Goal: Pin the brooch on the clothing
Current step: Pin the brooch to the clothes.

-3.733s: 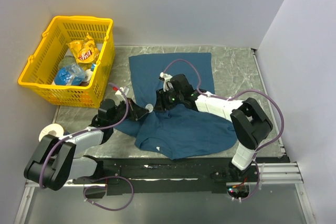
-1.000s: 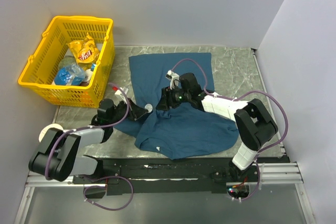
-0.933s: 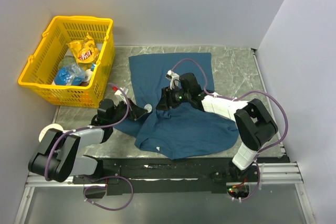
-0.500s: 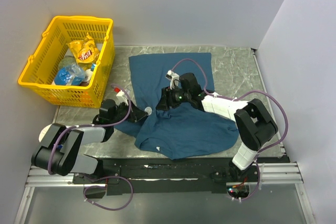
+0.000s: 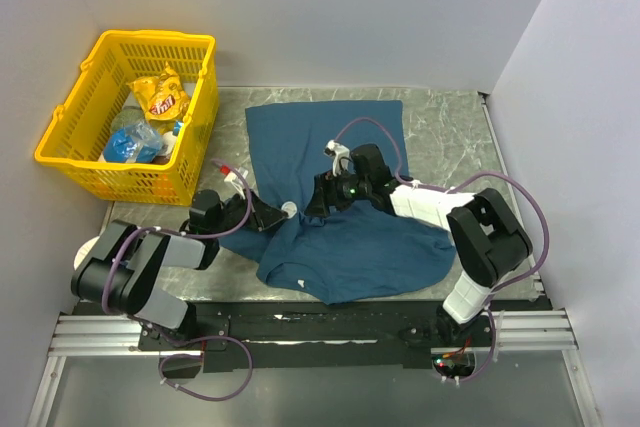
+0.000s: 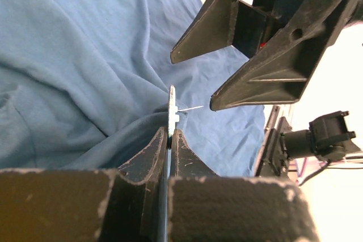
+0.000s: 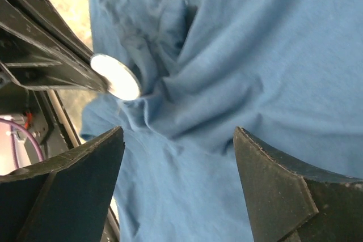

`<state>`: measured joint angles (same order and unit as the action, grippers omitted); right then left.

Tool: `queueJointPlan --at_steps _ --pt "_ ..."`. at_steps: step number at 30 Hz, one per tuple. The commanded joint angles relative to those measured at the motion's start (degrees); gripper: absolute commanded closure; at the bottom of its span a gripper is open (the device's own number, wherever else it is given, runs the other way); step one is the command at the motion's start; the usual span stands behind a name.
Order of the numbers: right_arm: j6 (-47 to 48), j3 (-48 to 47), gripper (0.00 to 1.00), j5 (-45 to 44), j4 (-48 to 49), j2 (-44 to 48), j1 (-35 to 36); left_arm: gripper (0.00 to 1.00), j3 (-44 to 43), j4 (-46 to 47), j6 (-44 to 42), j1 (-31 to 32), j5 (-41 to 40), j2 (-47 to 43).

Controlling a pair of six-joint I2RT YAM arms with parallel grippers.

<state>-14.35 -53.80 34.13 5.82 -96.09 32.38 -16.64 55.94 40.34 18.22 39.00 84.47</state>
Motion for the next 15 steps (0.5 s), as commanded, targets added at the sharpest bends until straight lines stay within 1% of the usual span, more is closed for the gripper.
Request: queueJointPlan --at_steps 1,5,9,11,15 --pt "2.48 1.24 0.15 2.51 2.17 3.81 -1.0 0.99 0.65 7.16 1.94 0.24 2.92 0.7" --pt "0.9 2.74 0.16 4.53 4.72 3.02 -1.0 0.99 0.3 2.6 -0.78 0.24 0.99 -2.1" --pt "-0.15 2.91 0.18 6.56 6.91 2.23 -0.57 0.99 -0.49 -7.66 -5.52 0.24 -3.31 -6.5" --pt "-0.15 2.21 0.19 6.65 7.18 1.26 -0.04 0.99 -0.76 -10.75 -6.93 0.24 -4.72 -9.04" --pt "-0.42 0.63 0.27 7.53 7.62 -1.02 1.1 0.99 -1.28 -16.47 -10.71 0.15 -7.36 -11.78"
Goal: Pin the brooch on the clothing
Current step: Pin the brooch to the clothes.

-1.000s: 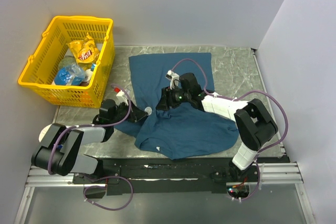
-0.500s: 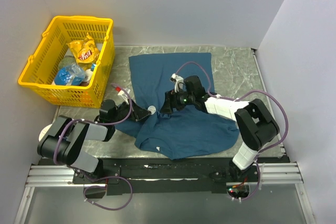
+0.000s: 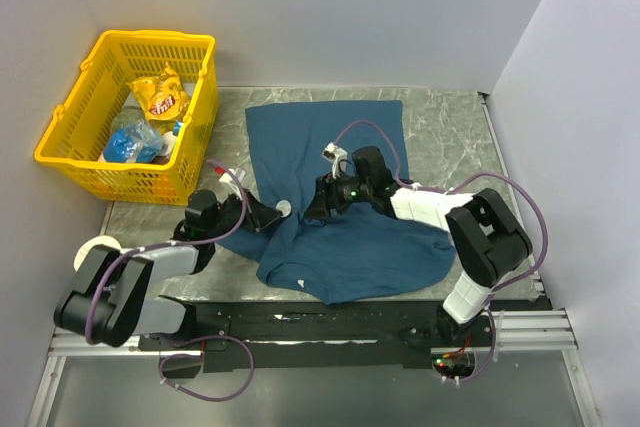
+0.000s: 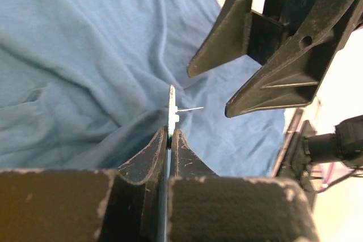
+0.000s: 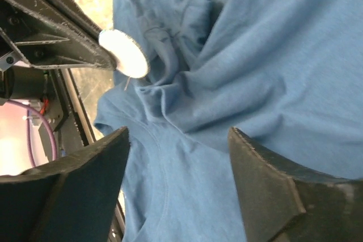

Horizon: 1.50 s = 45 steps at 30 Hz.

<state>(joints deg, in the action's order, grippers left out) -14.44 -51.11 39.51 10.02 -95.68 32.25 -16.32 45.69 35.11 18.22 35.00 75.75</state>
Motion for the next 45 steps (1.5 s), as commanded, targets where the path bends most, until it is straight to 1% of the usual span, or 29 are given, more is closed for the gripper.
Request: queueJointPlan --at_steps 1,7,11,14,15,18,21,27,30,31,35,39,44,45 --pt "-0.76 -2.67 0.31 2.59 3.95 -2.66 1.24 0.99 -1.44 -7.27 -5.75 0.06 -3.71 -3.23" --pt "-0.24 -5.49 0.34 2.77 2.99 -6.97 2.11 0.99 -0.65 -5.7 -6.11 -0.46 -2.66 -2.01" --pt "-0.42 -6.28 0.35 3.12 3.69 -7.94 2.47 0.99 -0.65 -5.0 -5.93 -0.55 -2.13 -1.56" --pt "-0.77 -6.81 0.42 3.47 4.39 -8.47 2.56 0.99 -0.38 -5.09 -6.28 -0.55 -1.78 -2.09" --pt "-0.94 -6.81 0.48 3.47 4.74 -8.47 2.55 0.99 -0.47 -5.17 -6.29 -0.55 -1.52 -2.09" --pt "-1.65 -7.07 0.53 3.65 5.71 -8.73 2.64 0.99 -0.3 -4.21 -6.02 -0.55 -0.21 -1.66" --pt "-2.0 -7.51 0.53 4.0 6.06 -9.0 2.73 0.99 -0.56 -3.15 -5.5 -0.55 0.77 -0.51" --pt "-2.09 -7.33 0.53 3.91 5.98 -9.0 2.82 0.99 -0.91 -4.38 -6.37 -0.64 -1.34 -1.04" --pt "-2.44 -7.6 0.53 4.26 6.24 -9.52 2.73 0.99 -1.35 -3.33 -5.85 -0.55 1.11 -0.6" --pt "-2.44 -7.77 0.53 4.26 6.33 -9.61 2.9 0.99 -1.18 -2.37 -5.41 -0.55 2.86 -0.16" --pt "-2.79 -8.04 0.53 4.35 6.68 -10.14 3.17 0.99 0.14 7.01 -0.06 -0.55 6.64 1.51" --pt "-3.4 -8.13 0.53 4.44 7.2 -10.23 3.52 0.99 0.32 11.33 2.41 -0.55 8.15 4.23" --pt "-3.76 -7.6 0.53 4.26 8.0 -9.0 3.7 0.99 -0.03 7.75 0.23 -0.46 6.22 4.06" --pt "-3.5 -7.69 0.53 4.0 7.47 -8.74 3.61 0.99 -0.21 5.22 -0.39 -0.46 5.0 3.36"
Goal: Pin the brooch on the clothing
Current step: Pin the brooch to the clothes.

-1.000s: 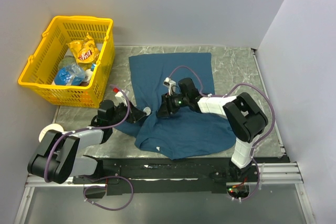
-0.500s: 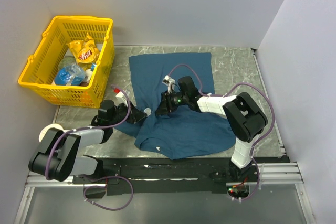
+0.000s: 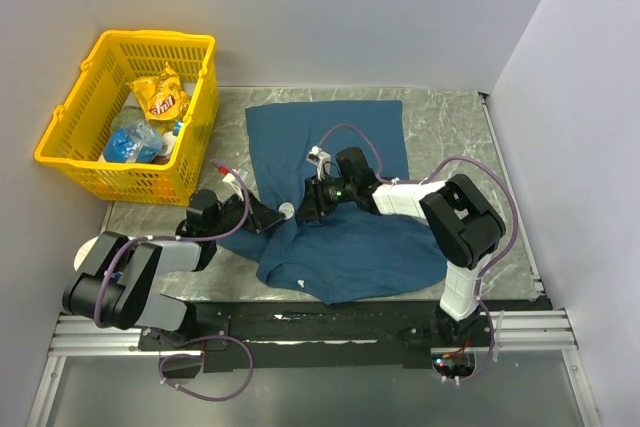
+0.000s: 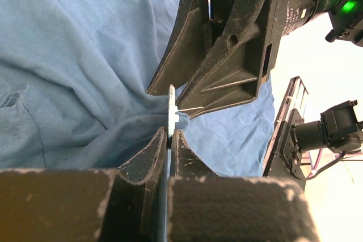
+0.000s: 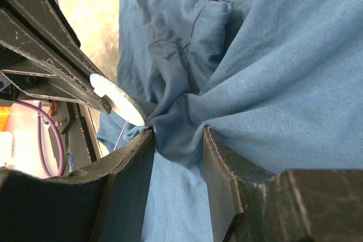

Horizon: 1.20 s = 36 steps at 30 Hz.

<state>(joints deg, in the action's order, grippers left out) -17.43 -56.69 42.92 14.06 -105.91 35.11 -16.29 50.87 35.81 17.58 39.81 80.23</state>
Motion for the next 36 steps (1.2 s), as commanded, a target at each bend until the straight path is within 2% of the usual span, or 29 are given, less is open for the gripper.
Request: queueJointPlan --at_steps 1,8,13,16,30,36 --pt "-0.5 -1.94 0.53 0.59 3.43 1.75 0.75 0.99 -0.23 -0.94 -1.62 0.17 -0.34 -2.69" --pt "-0.41 -1.5 0.56 1.29 3.78 2.37 0.83 0.99 -1.99 -16.24 -8.65 0.08 -9.39 -9.64" --pt "0.12 -1.85 0.75 2.61 3.34 2.64 0.75 0.99 -1.55 -17.74 -7.51 0.17 -12.39 -11.06" --pt "0.2 -1.76 1.0 2.44 3.34 2.81 0.75 0.99 -1.28 -17.21 -7.51 0.08 -10.81 -10.71" --pt "-0.24 -2.46 1.0 1.91 3.16 3.34 0.92 0.99 -3.22 -16.42 -8.21 2.1 -9.23 -7.72" --pt "0.12 -2.99 1.0 2.35 2.63 2.46 0.92 0.99 -1.02 -7.11 -2.95 2.1 -4.83 -8.86"
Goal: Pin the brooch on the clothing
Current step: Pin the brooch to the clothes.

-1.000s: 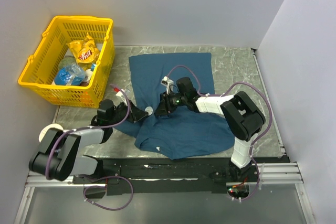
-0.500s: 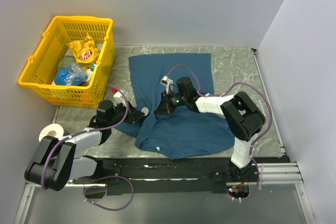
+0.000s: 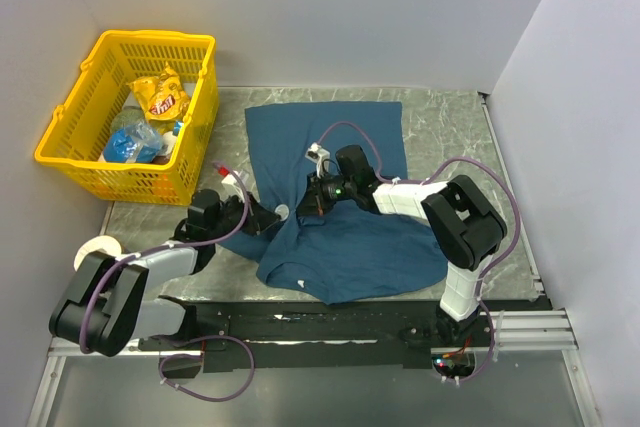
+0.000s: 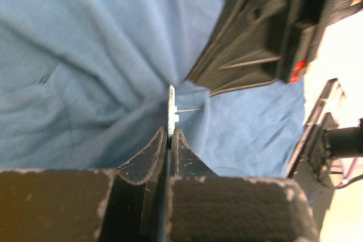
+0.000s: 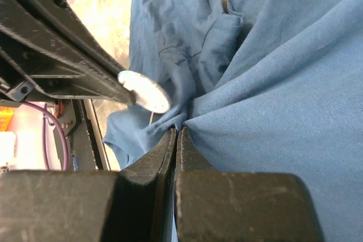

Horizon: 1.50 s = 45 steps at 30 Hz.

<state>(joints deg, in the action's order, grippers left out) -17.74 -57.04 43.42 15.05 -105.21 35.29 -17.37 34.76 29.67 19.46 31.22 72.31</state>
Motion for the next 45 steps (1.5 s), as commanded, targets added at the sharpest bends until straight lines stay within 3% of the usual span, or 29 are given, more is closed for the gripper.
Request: queueJointPlan --at_steps 1,19,27,28,29,30,33,36,45 --pt "0.34 -2.64 1.0 2.11 1.74 1.67 0.83 0.99 0.14 9.96 4.51 0.22 4.8 -0.69" --pt "-2.39 -2.47 1.0 2.02 4.55 2.2 1.1 0.99 1.02 16.73 8.38 1.19 6.92 4.32" --pt "-2.74 -3.43 1.0 1.32 3.5 2.29 1.45 0.99 -0.83 12.18 6.19 3.65 4.02 5.21" --pt "-2.48 -3.61 0.98 0.8 2.63 2.46 1.28 0.99 -0.74 11.74 6.01 3.65 3.33 5.03" --pt "-2.13 -3.52 0.88 0.36 2.18 2.81 1.19 0.99 -0.65 10.77 5.84 3.65 2.88 4.6" --pt "-1.78 -3.43 0.7 -0.69 1.39 3.25 1.19 0.99 -0.74 10.07 5.23 3.65 2.44 4.33" --pt "0.68 -3.7 0.48 -4.74 -2.64 5.97 1.1 0.99 -0.21 9.18 4.61 3.65 1.91 3.27" --pt "2.79 -3.96 0.35 -10.0 -6.16 9.31 0.84 0.99 0.31 9.62 4.61 3.65 1.74 2.83" --pt "5.52 -4.4 0.25 -15.2 -10.91 14.06 -1.01 0.99 0.84 13.23 6.54 3.65 1.75 4.5"
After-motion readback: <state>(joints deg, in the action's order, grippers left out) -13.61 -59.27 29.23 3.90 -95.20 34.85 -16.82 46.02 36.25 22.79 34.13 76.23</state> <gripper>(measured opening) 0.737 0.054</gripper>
